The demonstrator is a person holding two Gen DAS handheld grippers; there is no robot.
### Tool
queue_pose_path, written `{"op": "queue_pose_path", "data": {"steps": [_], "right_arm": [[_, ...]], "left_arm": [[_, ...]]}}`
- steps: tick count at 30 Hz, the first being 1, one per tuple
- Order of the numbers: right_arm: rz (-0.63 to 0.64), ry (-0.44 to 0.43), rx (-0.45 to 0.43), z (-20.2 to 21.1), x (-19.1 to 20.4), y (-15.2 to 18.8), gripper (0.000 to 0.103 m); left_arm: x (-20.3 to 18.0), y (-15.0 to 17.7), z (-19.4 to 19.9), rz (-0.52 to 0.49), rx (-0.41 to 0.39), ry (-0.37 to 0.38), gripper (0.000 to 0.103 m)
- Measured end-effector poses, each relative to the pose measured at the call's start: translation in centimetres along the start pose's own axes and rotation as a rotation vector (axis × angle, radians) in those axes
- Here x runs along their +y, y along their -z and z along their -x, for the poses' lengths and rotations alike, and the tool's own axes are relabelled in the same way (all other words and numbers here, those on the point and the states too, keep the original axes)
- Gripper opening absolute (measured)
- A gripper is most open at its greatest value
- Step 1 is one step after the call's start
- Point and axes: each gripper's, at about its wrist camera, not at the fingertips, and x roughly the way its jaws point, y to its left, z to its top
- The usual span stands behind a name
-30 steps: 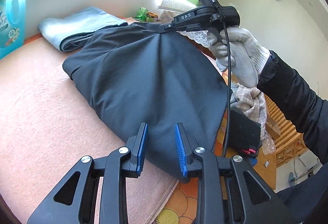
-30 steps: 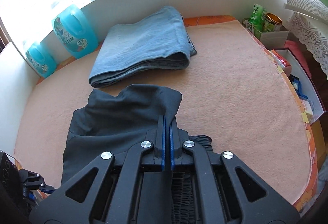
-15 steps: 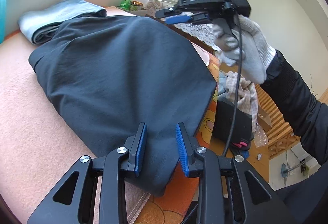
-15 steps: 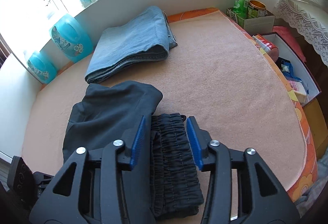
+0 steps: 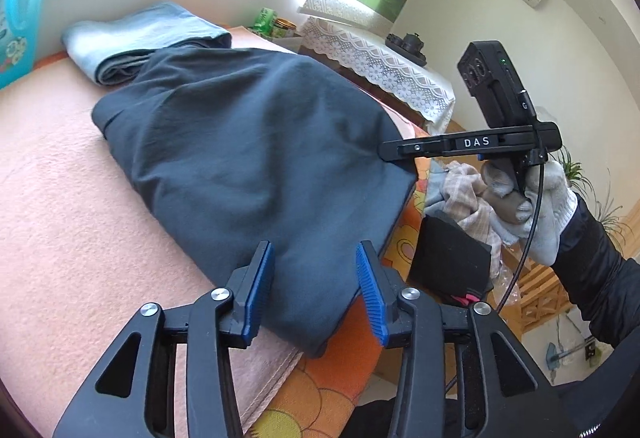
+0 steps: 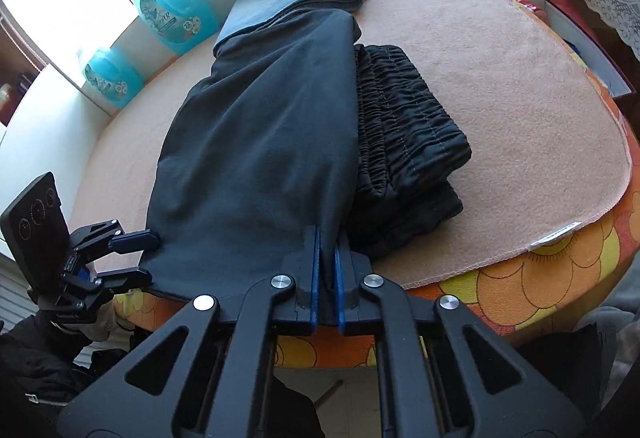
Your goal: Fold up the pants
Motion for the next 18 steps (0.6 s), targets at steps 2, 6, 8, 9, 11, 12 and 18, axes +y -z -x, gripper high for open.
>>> {"op": "queue_pose_path", "data": {"steps": [2, 6, 8, 9, 11, 12, 18], "right_arm": [[0.023, 0.071, -0.015, 0.7, 0.1, -0.7, 0.004], [0.064, 0.193, -0.001, 0.9, -0.5, -1.6, 0.004], [0.104, 0.254, 0.014, 0.5, -0.2, -1.9, 0.004], [0.107, 0.252, 0.026, 0.4, -0.2, -2.1, 0.004], [0.113, 0.258, 0.028, 1.0, -0.1, -2.7, 0.005], [0.118, 0.267, 0.018, 1.5, 0.2, -3.0, 0.008], [0.225, 0.196, -0.091, 4.5, 4.9, -7.3, 0.040]], "left_arm": [[0.6, 0.2, 1.1, 0.029, -0.025, -0.021, 0.043], [2.3, 1.0, 2.6, 0.115, -0.069, -0.041, 0.053], [3.1, 1.4, 2.2, 0.163, -0.058, -0.033, 0.053], [3.4, 1.5, 1.9, 0.184, -0.047, -0.028, 0.053], [3.6, 1.7, 1.4, 0.211, -0.032, -0.020, 0.053], [3.5, 1.8, 1.2, 0.217, -0.030, -0.013, 0.053], [3.4, 1.8, -0.3, 0.274, 0.015, 0.057, 0.053]]}}
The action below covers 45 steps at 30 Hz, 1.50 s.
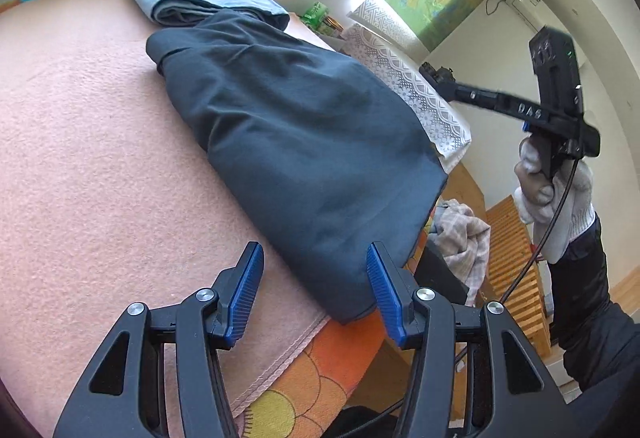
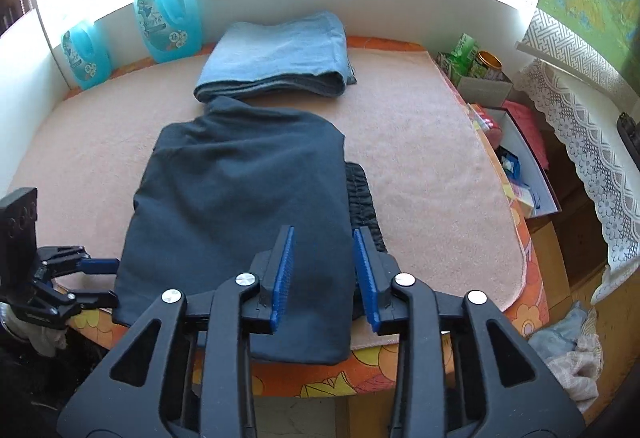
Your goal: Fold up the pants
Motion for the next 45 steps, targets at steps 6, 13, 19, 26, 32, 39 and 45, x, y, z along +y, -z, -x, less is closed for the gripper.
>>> {"op": "queue_pose_path", "data": {"steps": [6, 13, 19, 26, 32, 39, 45], "right_arm": [[0.164, -0.153, -0.009, -2.8, 6.4, -6.8, 0.041], [0.297, -0.271, 0.080, -10.0, 11.9, -10.9, 0.041], [0.389, -0.326, 0.176, -15.8, 15.4, -11.9, 0.041], [0.543, -0.290, 0.299, -20.6, 18.9, -11.2, 0.048], [0.616, -0.260, 0.271, -20.1, 20.5, -10.7, 0.004], [0.602, -0.196, 0.191, -19.9, 21.1, -12.0, 0.001], [0.534, -0.201, 0.188, -22.1, 20.6, -12.9, 0.001]], "left_arm": [[0.4, 0.2, -0.3, 0.061, -0.024, 0.029, 0.053], [-0.1, 0.3, -0.4, 0.056, -0.038, 0.021, 0.050], [-0.4, 0.2, -0.6, 0.041, -0.048, 0.007, 0.039], [-0.7, 0.2, -0.8, 0.022, -0.050, -0.006, 0.029], [-1.0, 0.3, -1.0, 0.003, -0.047, -0.006, 0.019], [-2.1, 0.6, -1.2, -0.053, -0.058, -0.021, 0.009], [-2.3, 0.8, -1.6, -0.054, -0.046, -0.016, 0.008]]}}
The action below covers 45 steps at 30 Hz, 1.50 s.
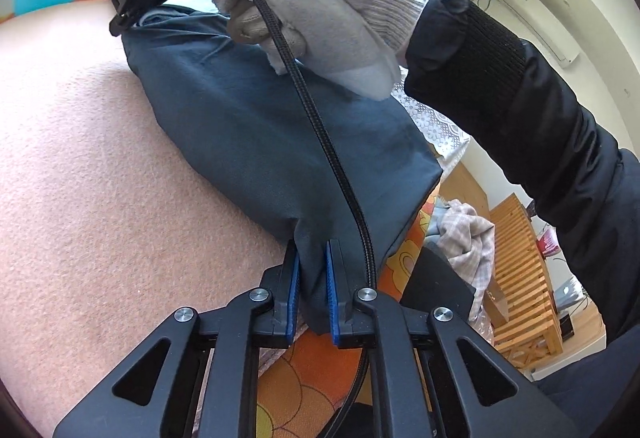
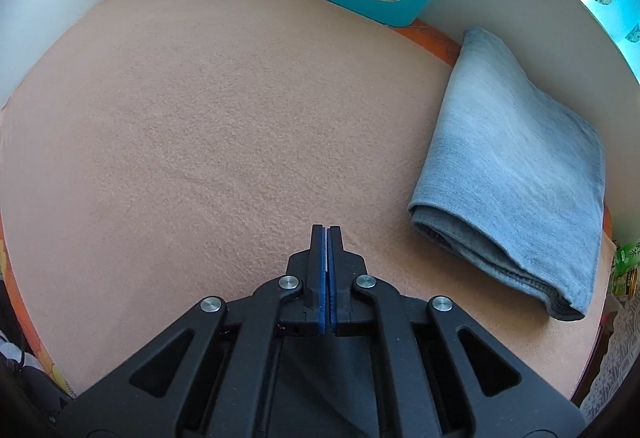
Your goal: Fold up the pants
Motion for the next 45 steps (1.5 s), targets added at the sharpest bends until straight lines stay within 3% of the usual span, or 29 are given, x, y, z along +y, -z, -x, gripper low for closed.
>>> {"op": "queue_pose_path", "data": {"steps": [4, 9, 12, 14, 19, 22, 27, 33, 36, 39, 45], "right_arm": [[-0.088, -0.043, -0.048, 1.7, -1.4, -0.2, 0.001], [-0.177, -0.045, -0.120, 5.9, -3.4, 1.7, 0.004], [-0.249, -0.052, -0.176, 9.1, -4.5, 4.2, 0.021], [-0.270, -0.037, -0.225, 11.3, -4.8, 6.1, 0.042], [-0.323, 0.032, -0.309, 16.0, -5.0, 11.1, 0.057], [-0.339, 0.086, -0.350, 17.6, -4.9, 13.8, 0.064], [-0.415, 0.125, -0.350, 17.9, -6.0, 17.7, 0.064], [-0.480, 0.144, -0.321, 16.3, -6.8, 21.0, 0.067], [-0.477, 0.170, -0.304, 15.8, -6.8, 22.1, 0.069], [-0.499, 0.180, -0.295, 15.7, -7.3, 22.6, 0.080], [-0.463, 0.210, -0.301, 15.7, -7.4, 22.3, 0.090]], "left_arm": [[0.2, 0.0, 0.3, 0.009, -0.001, -0.002, 0.008], [0.2, 0.3, 1.0, 0.015, 0.005, -0.027, 0.016], [-0.1, 0.7, 1.6, -0.005, 0.009, -0.048, 0.022], [-0.1, 0.9, 2.1, -0.002, 0.012, -0.068, 0.033], [0.8, 0.4, 3.8, 0.009, -0.021, -0.133, 0.038], [1.2, -0.3, 4.6, 0.014, -0.043, -0.161, 0.052], [1.4, -2.2, 5.2, -0.004, -0.084, -0.220, 0.056], [1.9, -4.4, 5.2, -0.037, -0.131, -0.353, 0.059], [2.1, -5.3, 5.3, -0.022, -0.143, -0.378, 0.061], [1.9, -6.0, 5.1, -0.031, -0.155, -0.404, 0.065], [1.3, -6.7, 4.1, -0.049, -0.148, -0.399, 0.066]]}}
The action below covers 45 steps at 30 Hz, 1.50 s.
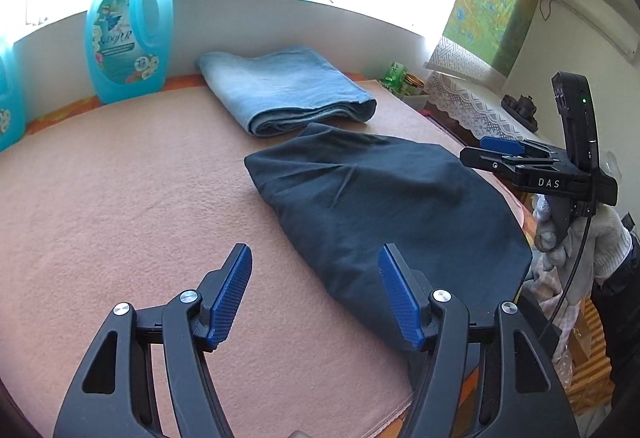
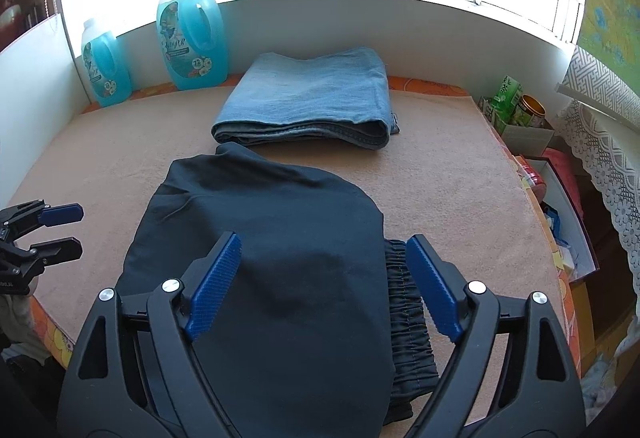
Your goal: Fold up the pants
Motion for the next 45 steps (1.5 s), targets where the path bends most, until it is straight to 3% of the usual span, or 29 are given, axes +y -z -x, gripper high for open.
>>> {"op": "queue_pose_path", "data": {"steps": [2, 5, 11, 23, 30, 33, 36, 42, 45], "right_arm": [[0.023, 0.027, 0.012, -0.5, -0.3, -0.2, 0.098], [0.033, 0.075, 0.055, -1.8, -1.6, -0.5, 0.102], [-0.077, 0.027, 0.185, -5.5, -5.6, 0.4, 0.102], [-0.351, -0.307, 0.302, -9.6, -10.1, 2.2, 0.103], [-0.304, -0.347, 0.287, -9.3, -9.3, 2.6, 0.103], [-0.286, -0.391, 0.287, -9.2, -8.4, 2.7, 0.079], [-0.254, -0.344, 0.278, -8.8, -7.6, 2.8, 0.075], [-0.285, -0.343, 0.252, -8.1, -8.1, 3.2, 0.068], [-0.285, -0.326, 0.224, -7.1, -8.1, 3.1, 0.058]], "left_arm": [[-0.1, -0.2, -0.4, 0.005, 0.008, 0.009, 0.070], [0.3, -0.5, -1.2, 0.045, 0.041, 0.042, 0.073], [1.9, -1.0, -3.4, 0.174, 0.121, 0.114, 0.075], [1.4, -1.1, -7.8, 0.204, 0.227, 0.184, 0.075], [1.2, -1.7, -9.1, 0.209, 0.214, 0.212, 0.075], [1.5, -1.9, -9.6, 0.226, 0.196, 0.221, 0.075], [1.6, -2.0, -9.8, 0.229, 0.178, 0.228, 0.075], [1.5, -2.2, -10.2, 0.224, 0.161, 0.231, 0.075], [1.5, -2.3, -10.4, 0.214, 0.158, 0.232, 0.075]]}}
